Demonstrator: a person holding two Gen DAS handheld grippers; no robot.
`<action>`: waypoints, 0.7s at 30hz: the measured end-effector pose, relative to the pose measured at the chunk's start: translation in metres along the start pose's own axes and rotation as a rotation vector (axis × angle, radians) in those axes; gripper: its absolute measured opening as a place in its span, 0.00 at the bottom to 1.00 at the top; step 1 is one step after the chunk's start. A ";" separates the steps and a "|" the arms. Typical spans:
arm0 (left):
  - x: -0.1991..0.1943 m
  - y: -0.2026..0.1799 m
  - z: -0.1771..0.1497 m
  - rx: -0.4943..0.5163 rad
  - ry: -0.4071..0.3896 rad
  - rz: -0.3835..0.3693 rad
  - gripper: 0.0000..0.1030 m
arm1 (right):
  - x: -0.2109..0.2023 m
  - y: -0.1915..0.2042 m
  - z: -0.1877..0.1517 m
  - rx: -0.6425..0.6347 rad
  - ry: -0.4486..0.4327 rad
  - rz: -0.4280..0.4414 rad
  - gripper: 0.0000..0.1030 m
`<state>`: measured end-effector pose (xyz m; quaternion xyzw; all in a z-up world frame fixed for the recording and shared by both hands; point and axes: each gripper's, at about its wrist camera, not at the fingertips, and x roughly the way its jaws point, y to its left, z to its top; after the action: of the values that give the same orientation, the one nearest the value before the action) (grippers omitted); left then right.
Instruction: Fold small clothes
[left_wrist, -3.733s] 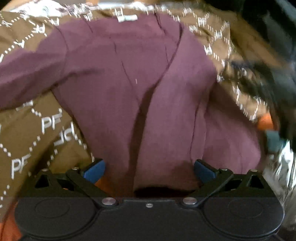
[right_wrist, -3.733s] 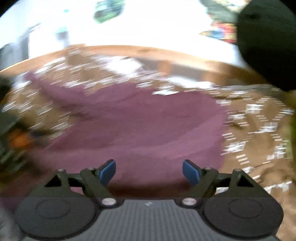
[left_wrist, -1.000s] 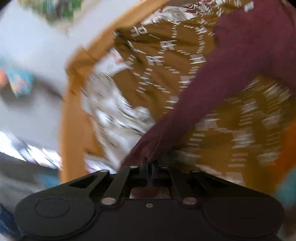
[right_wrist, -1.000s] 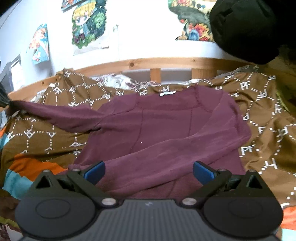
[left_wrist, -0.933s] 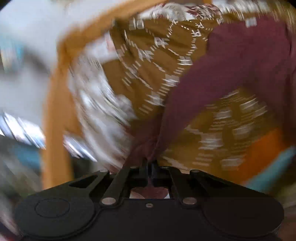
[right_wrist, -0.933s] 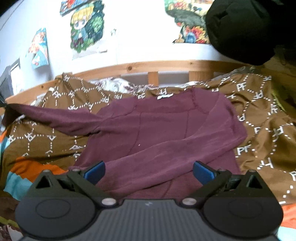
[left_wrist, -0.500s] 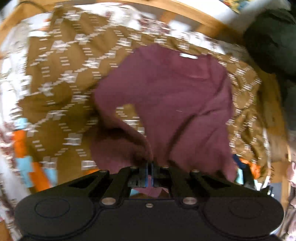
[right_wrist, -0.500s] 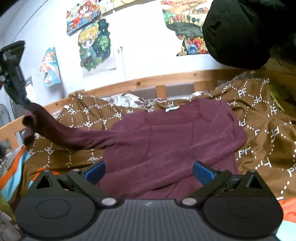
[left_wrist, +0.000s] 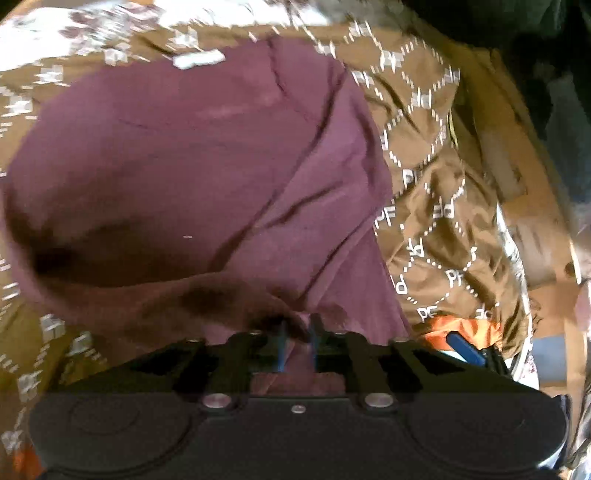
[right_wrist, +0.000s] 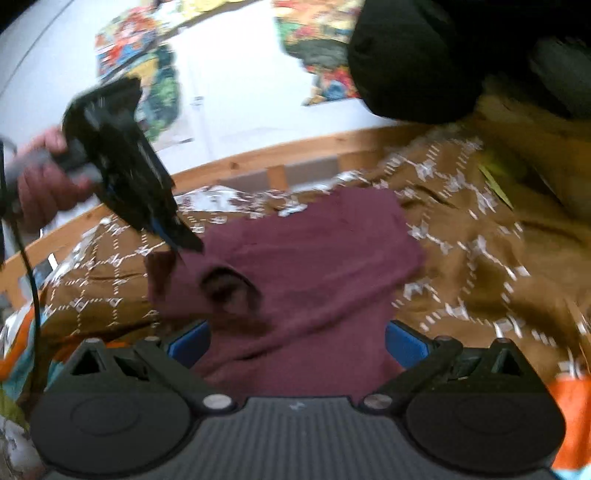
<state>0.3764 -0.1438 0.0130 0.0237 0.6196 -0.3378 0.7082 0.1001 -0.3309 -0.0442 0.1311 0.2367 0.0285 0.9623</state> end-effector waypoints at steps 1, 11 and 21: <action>0.010 -0.001 0.000 0.007 0.007 -0.009 0.29 | 0.001 -0.006 -0.002 0.026 0.003 -0.001 0.99; -0.042 0.056 -0.056 0.087 -0.321 -0.044 0.89 | 0.047 -0.010 -0.020 0.048 0.019 0.041 0.89; -0.046 0.164 -0.123 0.024 -0.504 0.395 0.92 | 0.140 0.023 0.020 0.038 0.148 -0.059 0.18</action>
<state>0.3533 0.0587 -0.0377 0.0678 0.4040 -0.1963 0.8909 0.2336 -0.2970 -0.0842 0.1398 0.3116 0.0052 0.9399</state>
